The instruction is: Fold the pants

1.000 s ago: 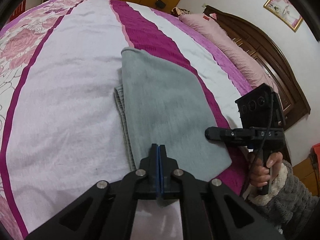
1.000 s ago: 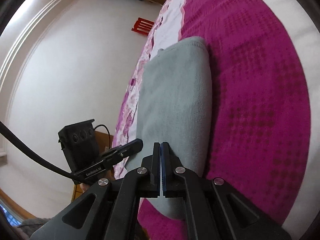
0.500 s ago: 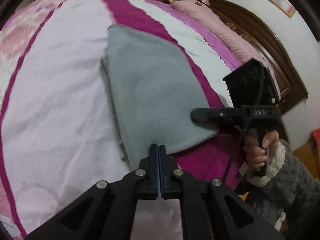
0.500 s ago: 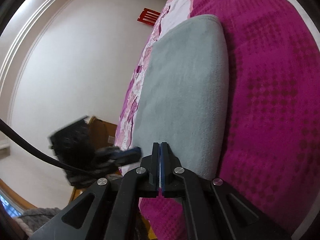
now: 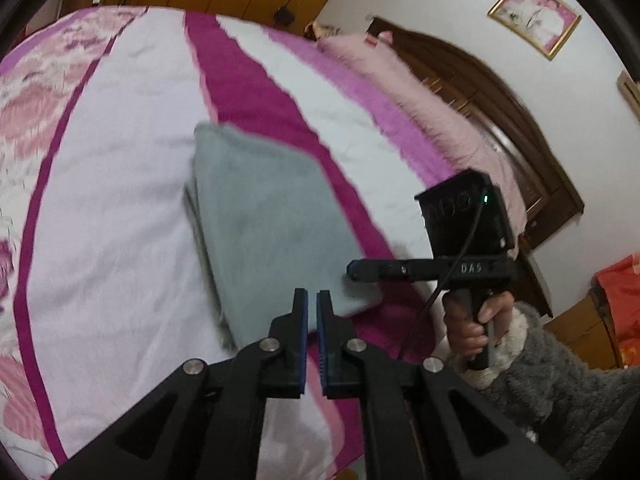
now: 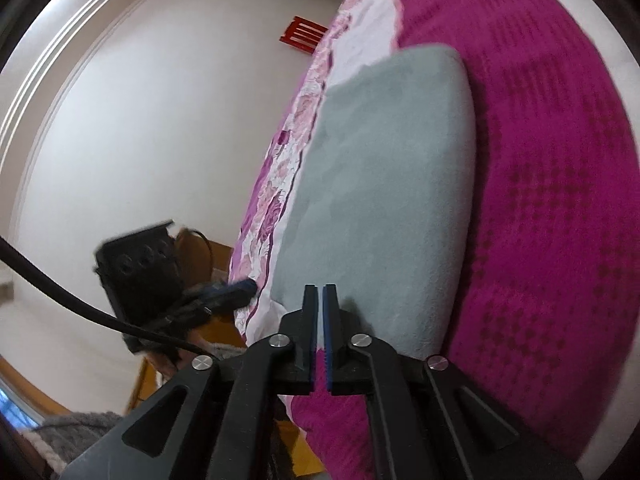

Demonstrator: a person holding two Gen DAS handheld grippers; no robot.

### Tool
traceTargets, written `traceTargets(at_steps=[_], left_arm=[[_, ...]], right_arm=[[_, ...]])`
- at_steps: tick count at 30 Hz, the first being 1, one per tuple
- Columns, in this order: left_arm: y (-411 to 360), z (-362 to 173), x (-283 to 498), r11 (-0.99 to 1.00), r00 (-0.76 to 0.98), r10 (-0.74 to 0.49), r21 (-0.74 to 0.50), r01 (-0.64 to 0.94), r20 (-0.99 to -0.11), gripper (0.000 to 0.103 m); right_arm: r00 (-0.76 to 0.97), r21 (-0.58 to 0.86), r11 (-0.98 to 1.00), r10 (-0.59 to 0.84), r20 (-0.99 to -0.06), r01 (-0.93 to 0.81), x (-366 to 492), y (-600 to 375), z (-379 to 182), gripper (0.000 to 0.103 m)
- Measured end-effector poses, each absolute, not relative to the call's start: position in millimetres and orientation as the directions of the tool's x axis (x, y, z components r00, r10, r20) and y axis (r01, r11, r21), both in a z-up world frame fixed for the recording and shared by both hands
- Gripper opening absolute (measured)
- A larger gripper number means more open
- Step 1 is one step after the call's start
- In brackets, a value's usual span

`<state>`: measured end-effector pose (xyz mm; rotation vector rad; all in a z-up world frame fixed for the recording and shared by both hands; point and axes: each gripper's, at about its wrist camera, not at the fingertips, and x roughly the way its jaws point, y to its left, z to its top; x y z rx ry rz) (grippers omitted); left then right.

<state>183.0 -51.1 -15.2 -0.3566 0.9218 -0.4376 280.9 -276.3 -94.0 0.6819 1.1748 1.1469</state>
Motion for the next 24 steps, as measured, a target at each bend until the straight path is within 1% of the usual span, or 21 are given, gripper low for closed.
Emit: traceTargets(at_steps=[1,2,3,4,5,7,8,12,14,16,17,18,21,24], left_arm=[[-47.2,-14.6,185.8,0.858,0.532,-0.500,-0.472,0.201,-0.683,0.021],[-43.8,-14.5,191.9,0.866,0.539,-0.484,-0.467,0.180,-0.690,0.042],[-39.4,-17.3,197.7,0.866,0.536,-0.480,-0.474,0.160,-0.695,0.053],[-29.4,-20.2,196.7,0.863,0.529,-0.480,-0.486,0.141,-0.700,0.067],[-22.9,-25.0,202.5,0.857,0.514,-0.482,-0.503,0.110,-0.709,0.068],[-9.9,-40.3,214.5,0.846,0.476,-0.481,-0.533,0.030,-0.736,0.068],[-5.7,-52.9,219.6,0.832,0.420,-0.504,-0.555,0.003,-0.754,0.069],[-4.5,-80.2,222.5,0.760,0.320,-0.616,-0.650,0.003,-0.720,0.069],[-7.5,-88.7,226.3,0.757,0.295,-0.624,-0.653,-0.001,-0.724,0.069],[-12.2,-94.6,234.2,0.753,0.290,-0.632,-0.658,0.007,-0.719,0.069],[-12.2,-95.3,241.2,0.742,0.297,-0.642,-0.670,0.011,-0.707,0.070],[-11.7,-94.3,251.1,0.731,0.319,-0.651,-0.682,0.019,-0.689,0.070],[-17.7,-95.9,277.9,0.725,0.342,-0.655,-0.689,0.031,-0.674,0.070],[-23.4,-92.6,298.7,0.720,0.370,-0.657,-0.692,0.049,-0.657,0.074]], right_arm=[[-0.004,0.880,0.333,0.935,-0.355,-0.338,283.1,-281.4,-89.3,0.020],[0.019,0.876,0.341,0.934,-0.357,-0.341,286.1,-285.9,-86.1,0.035],[0.048,0.874,0.353,0.933,-0.358,-0.335,289.4,-293.2,-84.2,0.042],[0.086,0.877,0.368,0.929,-0.360,-0.310,294.9,-302.7,-84.6,0.052],[0.102,0.882,0.377,0.926,-0.363,-0.283,299.4,-308.6,-86.4,0.058],[0.116,0.891,0.386,0.922,-0.368,-0.238,306.3,-316.6,-91.2,0.059],[0.117,0.894,0.392,0.920,-0.374,-0.218,308.6,-320.6,-95.4,0.059],[0.052,0.913,0.365,0.931,-0.362,-0.182,309.7,-324.1,-109.8,0.059],[0.010,0.886,0.405,0.911,-0.413,-0.225,306.3,-314.5,-109.9,0.059],[0.001,0.858,0.439,0.891,-0.455,-0.266,307.3,-308.8,-106.9,0.059],[-0.001,0.856,0.440,0.889,-0.457,-0.272,306.2,-305.8,-107.4,0.059],[0.001,0.856,0.439,0.890,-0.456,-0.273,307.9,-302.9,-108.8,0.059],[0.031,0.863,0.432,0.897,-0.440,-0.261,317.0,-295.6,-112.5,0.059],[0.036,0.871,0.423,0.903,-0.428,-0.248,333.8,-280.5,-114.8,0.059]])
